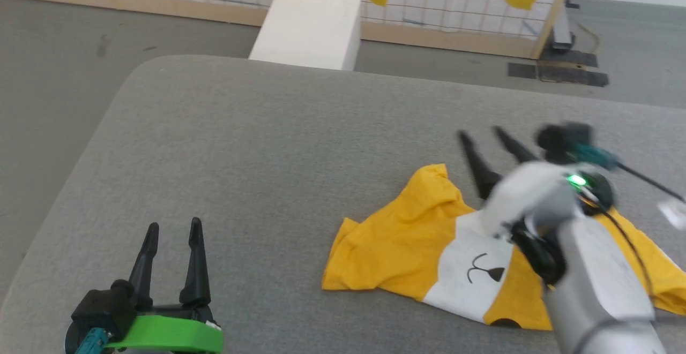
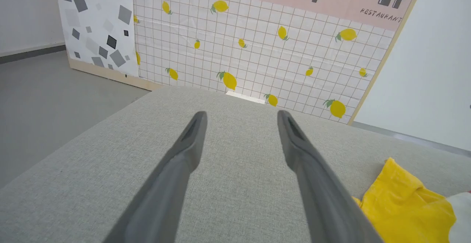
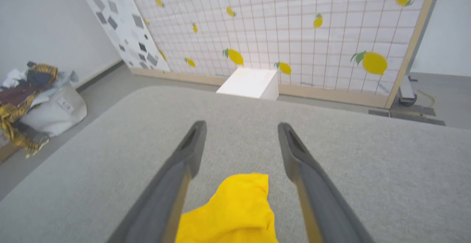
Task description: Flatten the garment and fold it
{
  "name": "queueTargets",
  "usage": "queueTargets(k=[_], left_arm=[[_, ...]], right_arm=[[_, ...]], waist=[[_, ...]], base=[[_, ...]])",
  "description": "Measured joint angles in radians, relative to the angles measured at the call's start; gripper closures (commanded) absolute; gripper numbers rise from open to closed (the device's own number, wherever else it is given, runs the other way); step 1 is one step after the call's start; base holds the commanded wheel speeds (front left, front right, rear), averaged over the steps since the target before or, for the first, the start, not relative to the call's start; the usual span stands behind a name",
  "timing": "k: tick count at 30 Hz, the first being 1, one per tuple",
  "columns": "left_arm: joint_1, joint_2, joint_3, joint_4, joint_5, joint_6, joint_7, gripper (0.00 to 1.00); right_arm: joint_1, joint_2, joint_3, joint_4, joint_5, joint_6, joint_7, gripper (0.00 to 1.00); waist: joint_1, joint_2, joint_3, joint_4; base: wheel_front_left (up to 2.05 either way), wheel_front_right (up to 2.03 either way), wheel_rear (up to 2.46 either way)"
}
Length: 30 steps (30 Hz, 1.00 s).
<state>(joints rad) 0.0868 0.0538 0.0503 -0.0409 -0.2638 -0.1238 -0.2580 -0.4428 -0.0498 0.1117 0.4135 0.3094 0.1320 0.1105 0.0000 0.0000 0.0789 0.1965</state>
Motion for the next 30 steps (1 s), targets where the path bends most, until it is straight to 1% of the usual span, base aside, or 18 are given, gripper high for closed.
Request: queueTargets(k=[4, 7, 10, 13, 17, 23, 25, 28, 30], left_arm=[[0.009, 0.0, 0.006, -0.013, 0.0, 0.0, 0.0, 0.0], [0.02, -0.001, 0.009, -0.029, 0.001, 0.0, 0.0, 0.0], [0.021, -0.001, 0.003, -0.047, 0.001, 0.0, 0.0, 0.0], [0.024, -0.001, -0.007, -0.068, 0.003, 0.0, 0.0, 0.0], [0.044, -0.001, -0.01, -0.083, 0.003, 0.0, 0.0, 0.0], [0.061, 0.008, -0.031, -0.093, 0.009, 0.0, 0.0, 0.0], [0.05, 0.029, -0.054, -0.103, 0.009, 0.0, 0.0, 0.0], [0.0, 0.085, -0.097, -0.1, 0.01, 0.0, 0.0, 0.0], [-0.064, 0.131, -0.136, -0.085, 0.01, 0.0, 0.007, 0.0]], right_arm=[[0.147, -0.001, -0.124, -0.15, -0.065, 0.0, -0.099, 0.0], [0.274, -0.002, -0.199, -0.25, -0.112, 0.0, -0.202, 0.0], [0.382, -0.002, -0.228, -0.296, -0.125, 0.0, -0.298, 0.0], [0.473, -0.002, -0.237, -0.305, -0.114, 0.0, -0.346, 0.0], [0.545, -0.001, -0.249, -0.308, -0.077, 0.0, -0.362, 0.0], [0.566, 0.0, -0.249, -0.356, -0.052, 0.0, -0.366, 0.0], [0.566, -0.001, -0.254, -0.366, -0.052, 0.0, -0.366, 0.0], [0.566, -0.001, -0.262, -0.375, -0.05, 0.0, -0.366, 0.0], [0.566, -0.001, -0.265, -0.377, -0.049, 0.0, -0.366, 0.0]], waist=[[0.0, 0.0, 0.001, -0.035], [0.0, 0.0, 0.005, -0.063], [0.0, 0.0, 0.012, -0.086], [0.0, 0.0, 0.022, -0.102], [0.0, 0.0, 0.032, -0.12], [0.0, 0.0, 0.034, -0.147], [0.0, 0.0, 0.034, -0.154], [0.0, 0.0, 0.035, -0.163], [0.0, 0.0, 0.039, -0.167]], base=[[0.0, 0.0, 0.0], [0.0, 0.0, 0.0], [0.0, 0.0, 0.0], [0.0, 0.0, 0.0], [0.0, 0.0, 0.0], [0.0, 0.0, 0.0], [0.0, 0.0, 0.0], [0.0, 0.0, 0.0], [0.0, 0.0, 0.0]])
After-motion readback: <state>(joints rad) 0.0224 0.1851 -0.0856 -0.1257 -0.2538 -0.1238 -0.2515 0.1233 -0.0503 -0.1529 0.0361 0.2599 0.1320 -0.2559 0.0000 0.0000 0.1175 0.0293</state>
